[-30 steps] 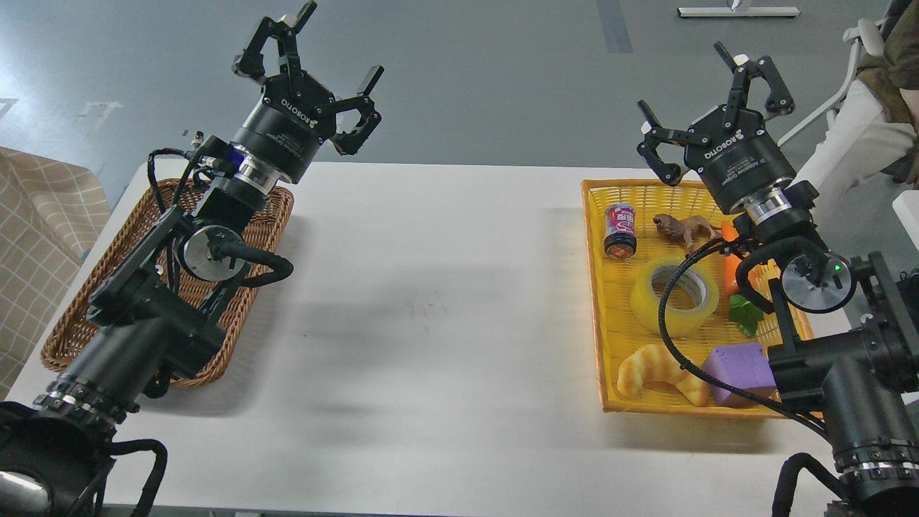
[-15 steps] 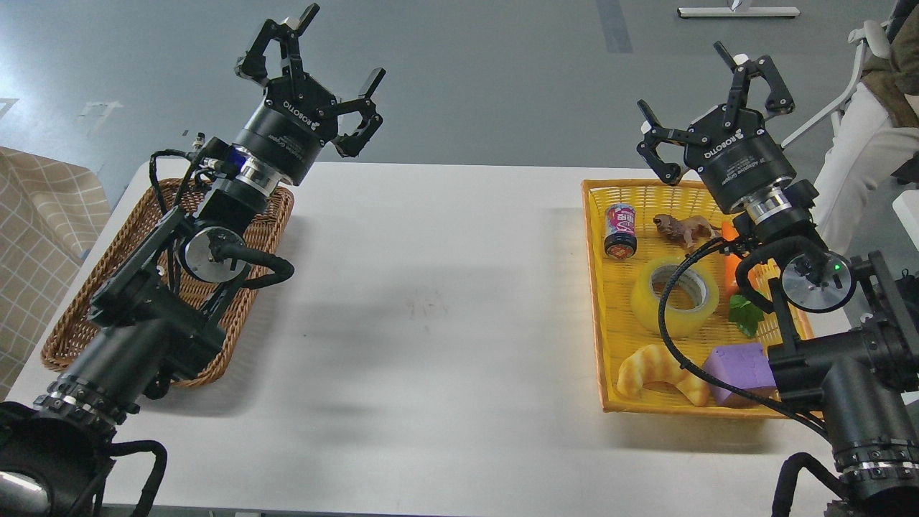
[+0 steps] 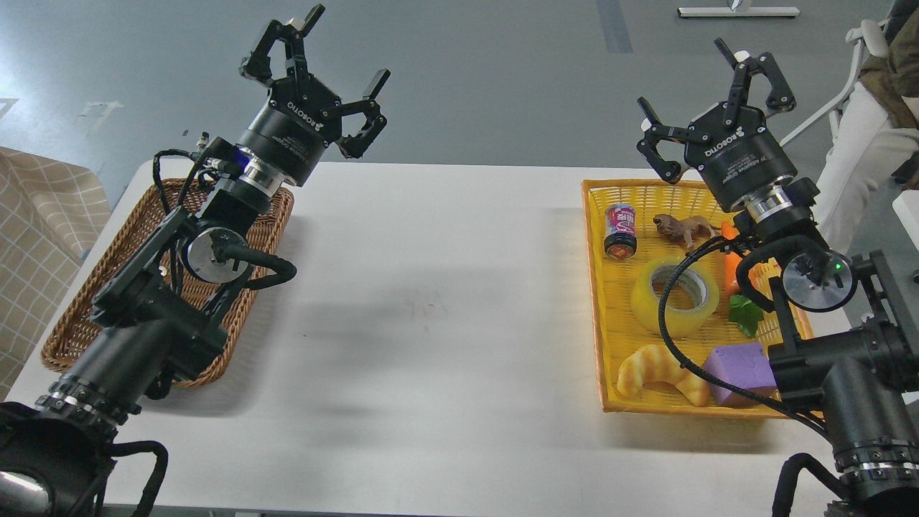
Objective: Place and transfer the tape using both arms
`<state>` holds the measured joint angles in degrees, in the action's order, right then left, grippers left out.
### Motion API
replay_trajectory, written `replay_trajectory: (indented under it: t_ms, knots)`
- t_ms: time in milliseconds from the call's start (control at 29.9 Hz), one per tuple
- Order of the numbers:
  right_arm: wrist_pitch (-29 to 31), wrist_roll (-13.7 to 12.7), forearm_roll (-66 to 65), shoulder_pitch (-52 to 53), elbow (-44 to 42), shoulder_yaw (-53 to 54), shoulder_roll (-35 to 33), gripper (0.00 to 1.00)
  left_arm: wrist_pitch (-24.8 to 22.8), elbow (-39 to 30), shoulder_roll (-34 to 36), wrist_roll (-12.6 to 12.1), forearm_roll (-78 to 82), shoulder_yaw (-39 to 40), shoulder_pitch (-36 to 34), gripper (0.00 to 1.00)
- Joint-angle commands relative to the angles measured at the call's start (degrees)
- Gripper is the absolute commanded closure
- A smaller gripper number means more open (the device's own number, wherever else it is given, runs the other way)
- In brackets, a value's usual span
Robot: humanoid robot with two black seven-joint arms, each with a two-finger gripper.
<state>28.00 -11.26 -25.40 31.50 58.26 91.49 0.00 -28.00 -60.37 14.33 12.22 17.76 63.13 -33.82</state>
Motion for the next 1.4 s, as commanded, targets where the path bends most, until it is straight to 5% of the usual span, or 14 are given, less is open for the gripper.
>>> replay_trajectory:
  t_ms: [0, 969, 1370]
  knots:
    - [0.00, 0.01, 0.00, 0.05, 0.10, 0.00, 0.00, 0.00, 0.00, 0.07, 0.08, -0.01, 0.00, 0.15, -0.02, 0.02]
    - [0.00, -0.08, -0.18, 0.14, 2.47, -0.44, -2.37, 0.00, 0.00, 0.16, 0.00, 0.08, 0.00, 0.76, -0.02, 0.02]
    - [0.00, -0.16, -0.88, -2.15, 7.65, -4.48, -13.35, 0.00, 0.00, 0.07, 0.08, 0.08, 0.00, 0.85, -0.19, 0.02]
